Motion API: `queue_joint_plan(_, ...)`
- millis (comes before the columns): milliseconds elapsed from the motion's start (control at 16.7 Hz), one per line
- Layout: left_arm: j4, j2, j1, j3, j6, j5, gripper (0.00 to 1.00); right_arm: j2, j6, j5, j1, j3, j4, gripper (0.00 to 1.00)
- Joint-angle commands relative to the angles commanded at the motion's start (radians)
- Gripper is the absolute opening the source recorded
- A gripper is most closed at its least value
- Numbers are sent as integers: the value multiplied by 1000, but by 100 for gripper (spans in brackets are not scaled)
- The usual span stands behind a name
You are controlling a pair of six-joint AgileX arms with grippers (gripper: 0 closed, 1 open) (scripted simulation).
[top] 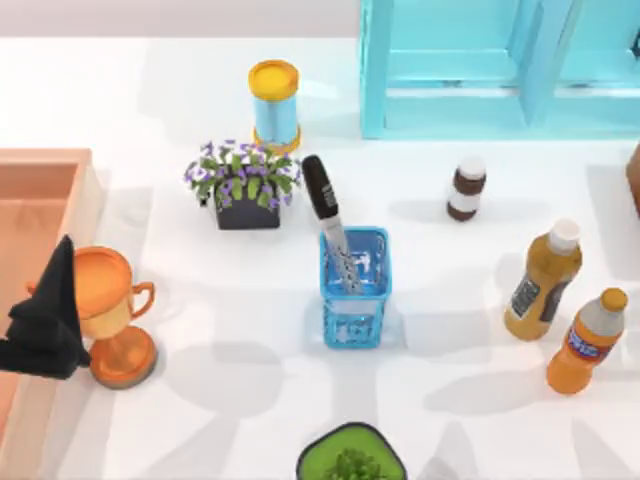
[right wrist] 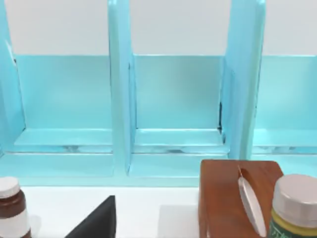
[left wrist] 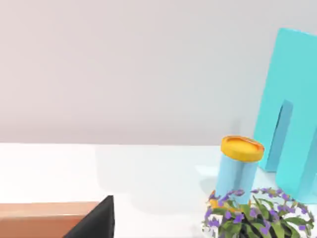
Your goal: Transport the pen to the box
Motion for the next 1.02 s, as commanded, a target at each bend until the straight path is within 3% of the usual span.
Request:
queue_joint_plan(600, 880, 998, -443, 121, -316, 121, 100, 0, 0, 0, 0, 0, 0, 100)
queue_joint_plan(780, 1066, 1276, -495, 154, -376, 134, 100, 0, 0, 0, 0, 0, 0, 100)
queue_joint_plan(1020, 1176, 1511, -472, 174, -415, 122, 100, 0, 0, 0, 0, 0, 0, 100)
